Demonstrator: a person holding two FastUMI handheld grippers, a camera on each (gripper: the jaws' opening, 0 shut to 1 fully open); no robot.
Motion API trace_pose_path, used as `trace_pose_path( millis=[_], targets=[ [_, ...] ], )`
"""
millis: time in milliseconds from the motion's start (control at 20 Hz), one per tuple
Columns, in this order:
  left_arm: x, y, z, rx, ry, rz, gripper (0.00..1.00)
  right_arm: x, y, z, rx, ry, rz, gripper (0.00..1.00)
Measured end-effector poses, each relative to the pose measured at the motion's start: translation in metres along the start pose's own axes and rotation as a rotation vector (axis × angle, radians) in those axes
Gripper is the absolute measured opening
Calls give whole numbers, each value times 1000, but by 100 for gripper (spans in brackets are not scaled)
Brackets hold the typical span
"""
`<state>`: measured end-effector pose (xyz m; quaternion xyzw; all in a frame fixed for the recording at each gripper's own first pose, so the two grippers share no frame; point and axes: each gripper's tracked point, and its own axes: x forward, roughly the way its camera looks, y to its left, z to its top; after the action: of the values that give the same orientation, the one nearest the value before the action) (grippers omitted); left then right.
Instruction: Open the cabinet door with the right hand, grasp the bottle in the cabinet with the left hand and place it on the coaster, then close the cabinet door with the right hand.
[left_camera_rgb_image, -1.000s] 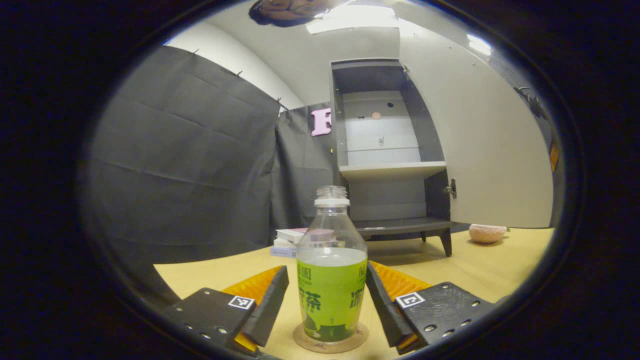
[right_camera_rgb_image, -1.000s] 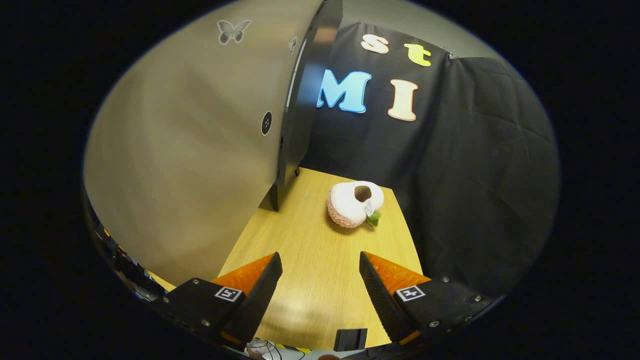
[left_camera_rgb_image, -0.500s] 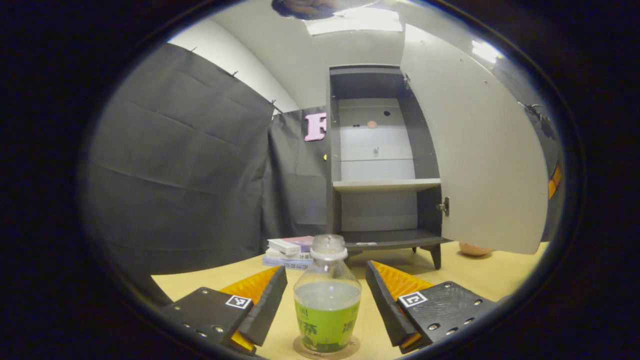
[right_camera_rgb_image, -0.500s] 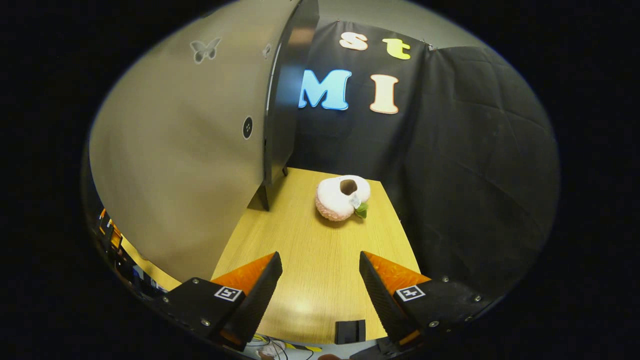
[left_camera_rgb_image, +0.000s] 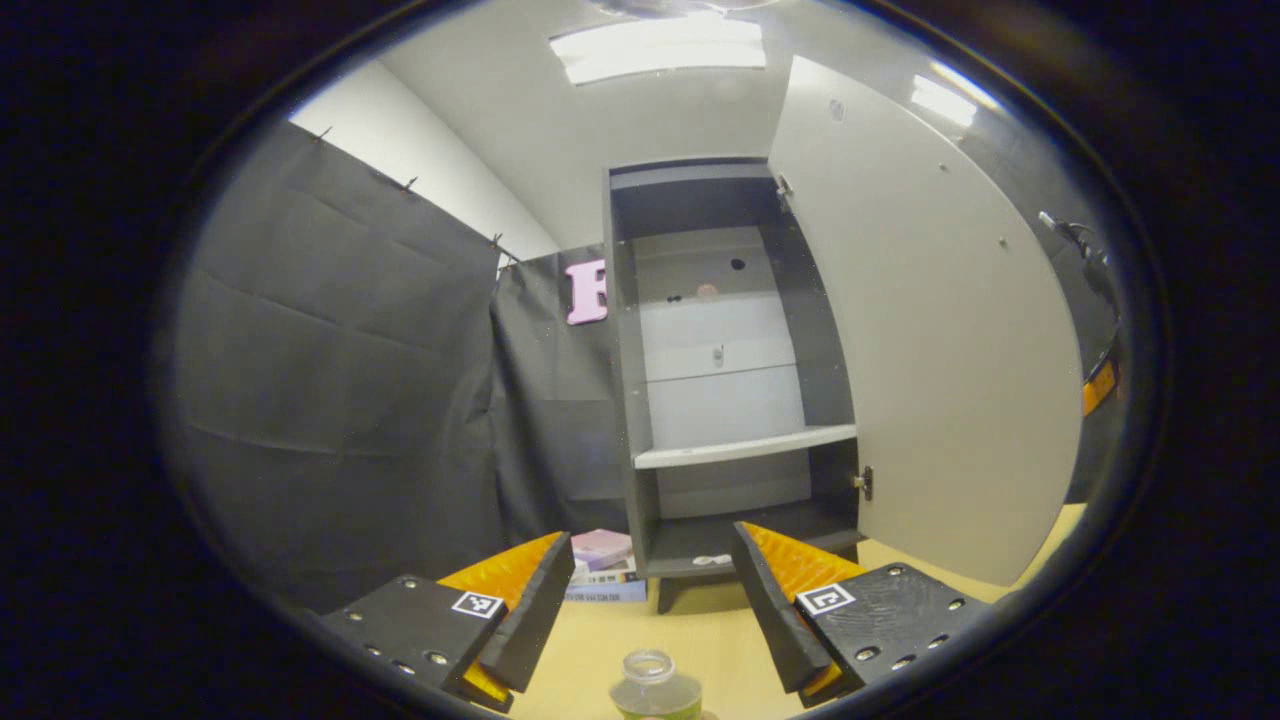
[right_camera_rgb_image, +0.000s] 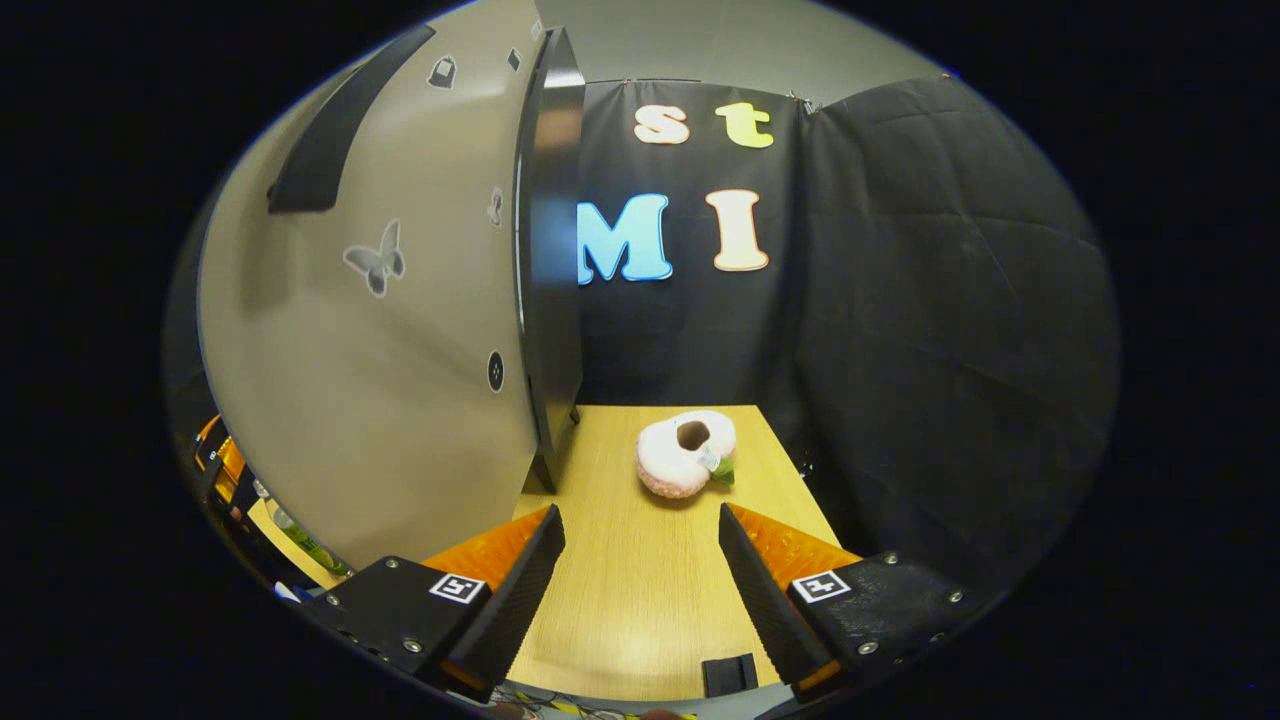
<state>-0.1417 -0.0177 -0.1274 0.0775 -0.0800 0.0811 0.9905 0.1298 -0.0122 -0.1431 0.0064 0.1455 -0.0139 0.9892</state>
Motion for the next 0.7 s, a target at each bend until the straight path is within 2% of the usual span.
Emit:
trace_pose_path(
  millis=[50, 150, 350, 450, 550, 700],
  targets=[
    [4, 1, 10, 3, 12, 6, 90, -1, 0, 13, 11, -28, 4, 95],
    [17, -13, 24, 1, 43, -32, 90, -2, -4, 35, 22, -69, 4, 95],
    [38, -49, 50, -54, 150, -108, 91, -1, 15, 70, 138, -74, 93, 96],
    [44, -55, 73, -69, 161, -110, 90, -6, 17, 106, 158, -142, 104, 95],
    [48, -53, 96, -37, 144, -99, 90, -14, 25, 134, 150, -206, 128, 93],
    [52, -50, 113, -20, 132, -87, 90, -27, 43, 163, 116, -268, 186, 94]
  ],
)
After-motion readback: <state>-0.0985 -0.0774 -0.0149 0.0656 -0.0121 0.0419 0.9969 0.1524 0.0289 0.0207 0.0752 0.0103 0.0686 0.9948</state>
